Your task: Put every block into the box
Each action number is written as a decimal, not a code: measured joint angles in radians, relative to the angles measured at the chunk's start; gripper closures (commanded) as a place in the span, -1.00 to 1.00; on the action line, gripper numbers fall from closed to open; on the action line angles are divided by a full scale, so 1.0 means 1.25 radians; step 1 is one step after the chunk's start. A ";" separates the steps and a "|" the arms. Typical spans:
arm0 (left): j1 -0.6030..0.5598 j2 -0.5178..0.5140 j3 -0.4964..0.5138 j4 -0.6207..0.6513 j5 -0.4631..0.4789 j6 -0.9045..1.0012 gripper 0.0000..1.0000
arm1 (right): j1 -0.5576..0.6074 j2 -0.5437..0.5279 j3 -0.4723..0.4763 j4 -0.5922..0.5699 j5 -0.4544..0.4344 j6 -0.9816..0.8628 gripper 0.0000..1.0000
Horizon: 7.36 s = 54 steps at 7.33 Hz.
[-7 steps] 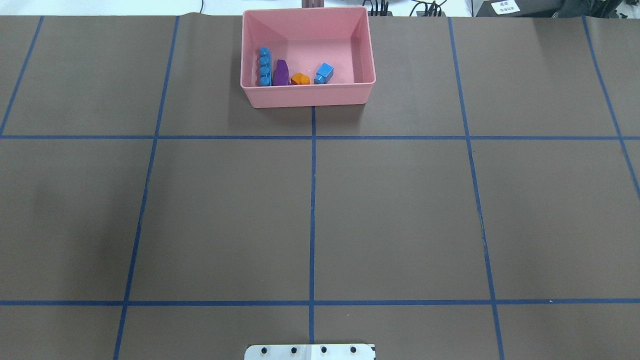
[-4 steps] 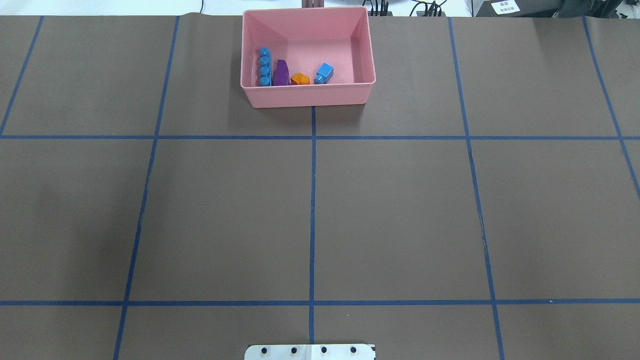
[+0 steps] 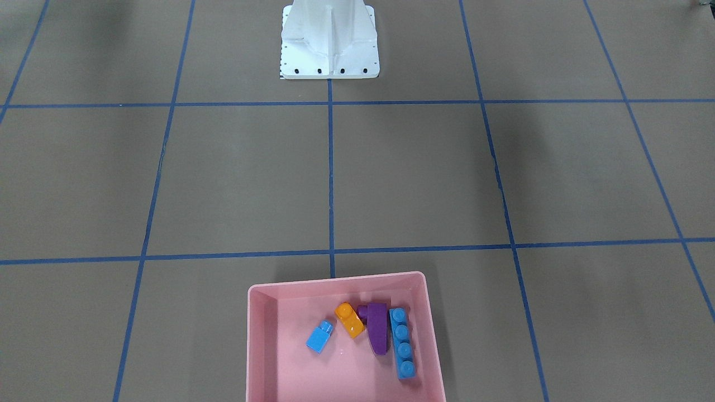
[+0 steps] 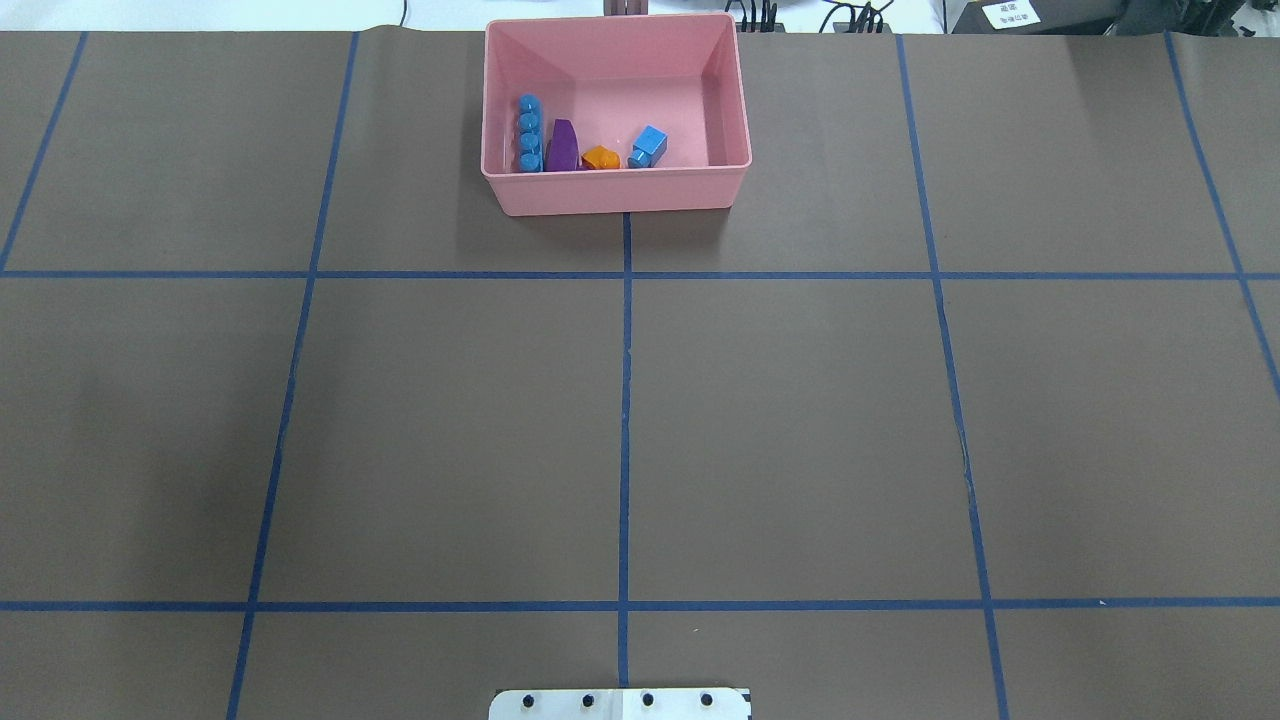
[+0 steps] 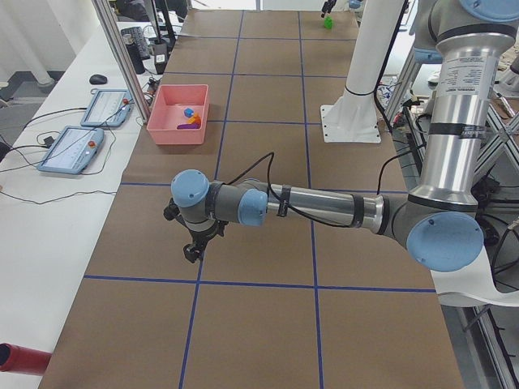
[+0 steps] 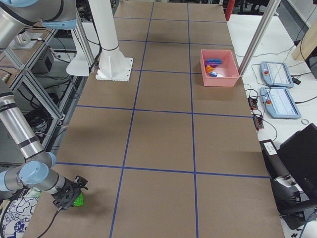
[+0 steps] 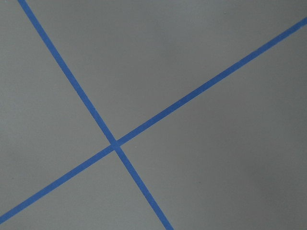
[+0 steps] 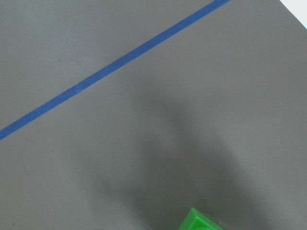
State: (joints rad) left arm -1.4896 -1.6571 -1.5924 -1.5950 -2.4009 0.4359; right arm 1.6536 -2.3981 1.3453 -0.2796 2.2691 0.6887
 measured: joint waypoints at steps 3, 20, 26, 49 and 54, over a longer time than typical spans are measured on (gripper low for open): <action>-0.001 0.001 -0.009 0.003 -0.022 -0.001 -1.00 | -0.001 0.002 -0.011 -0.005 0.005 -0.011 -0.98; 0.000 0.013 -0.006 0.004 -0.028 -0.001 -1.00 | -0.101 0.094 0.022 -0.027 0.033 -0.124 1.00; 0.000 0.020 -0.003 0.006 -0.029 -0.020 -1.00 | -0.168 0.382 0.087 -0.162 0.069 -0.136 1.00; -0.036 0.057 0.005 -0.004 -0.018 -0.287 -1.00 | -0.589 1.682 -0.468 -0.830 -0.229 0.212 -0.99; -0.041 0.105 0.021 -0.064 -0.017 -0.277 -1.00 | -0.450 1.412 -0.132 -1.051 -0.105 -0.122 -1.00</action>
State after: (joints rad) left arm -1.5409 -1.5257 -1.5655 -1.6750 -2.4224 0.0891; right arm 1.0916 -0.6329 1.1805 -1.5939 2.1376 0.5365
